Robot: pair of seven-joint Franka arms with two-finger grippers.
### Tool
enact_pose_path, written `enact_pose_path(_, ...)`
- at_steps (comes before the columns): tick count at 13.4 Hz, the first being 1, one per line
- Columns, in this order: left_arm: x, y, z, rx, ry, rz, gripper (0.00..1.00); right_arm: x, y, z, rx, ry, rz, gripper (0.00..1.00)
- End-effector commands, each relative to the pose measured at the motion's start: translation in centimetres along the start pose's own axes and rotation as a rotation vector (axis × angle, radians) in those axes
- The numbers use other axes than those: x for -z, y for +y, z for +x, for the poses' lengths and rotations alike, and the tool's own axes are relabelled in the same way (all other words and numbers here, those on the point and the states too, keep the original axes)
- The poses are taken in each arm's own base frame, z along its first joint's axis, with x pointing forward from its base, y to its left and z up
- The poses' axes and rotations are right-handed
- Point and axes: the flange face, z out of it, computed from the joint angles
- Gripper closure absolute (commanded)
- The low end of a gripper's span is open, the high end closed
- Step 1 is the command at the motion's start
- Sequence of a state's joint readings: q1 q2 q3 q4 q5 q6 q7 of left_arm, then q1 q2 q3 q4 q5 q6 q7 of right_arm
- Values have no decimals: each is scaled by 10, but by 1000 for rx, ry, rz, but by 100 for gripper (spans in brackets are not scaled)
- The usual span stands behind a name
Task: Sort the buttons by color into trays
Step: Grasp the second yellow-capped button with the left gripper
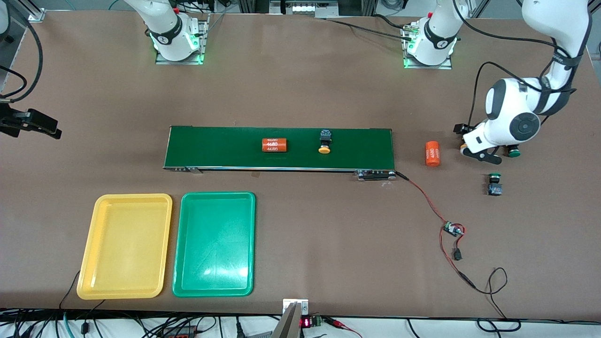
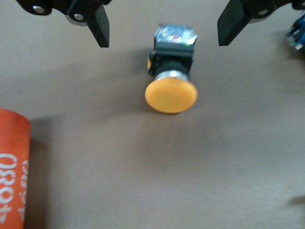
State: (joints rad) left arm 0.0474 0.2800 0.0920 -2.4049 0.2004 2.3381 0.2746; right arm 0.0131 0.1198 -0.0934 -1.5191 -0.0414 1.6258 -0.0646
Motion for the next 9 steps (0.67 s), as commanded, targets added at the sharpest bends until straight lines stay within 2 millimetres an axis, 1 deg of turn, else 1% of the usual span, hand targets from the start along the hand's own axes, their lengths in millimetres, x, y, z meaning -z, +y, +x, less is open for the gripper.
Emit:
enact_pose_path(1, -14, 1, -1, -54, 21, -5, 7, -3, 0, -19, 7, 6, -6, 0)
enact_pose_path(2, -16, 0, -1, -64, 18, -6, 26, -7, 0, -30, 7, 43, -4, 0)
enact_pose_path(3, -15, 0, -2, -68, 15, -7, 54, -11, -1, -39, 9, 68, 0, 0)
enact_pose_path(4, -13, 0, -1, -69, 19, -5, 66, -10, -1, -38, 9, 66, -1, 0)
enact_pose_path(5, -7, -1, 0, -72, 27, -1, 76, -6, 0, -35, 14, 72, -4, 0)
enact_pose_path(6, 7, -4, 2, -68, 51, 9, 84, -7, 1, -33, 12, 69, -4, 0)
enact_pose_path(7, 18, -5, 3, -62, 59, 14, 85, -15, 0, -28, 13, 57, -4, 0)
enact_pose_path(9, 48, -1, 8, -61, 33, 8, 86, -17, -4, -24, 22, 53, -5, 0)
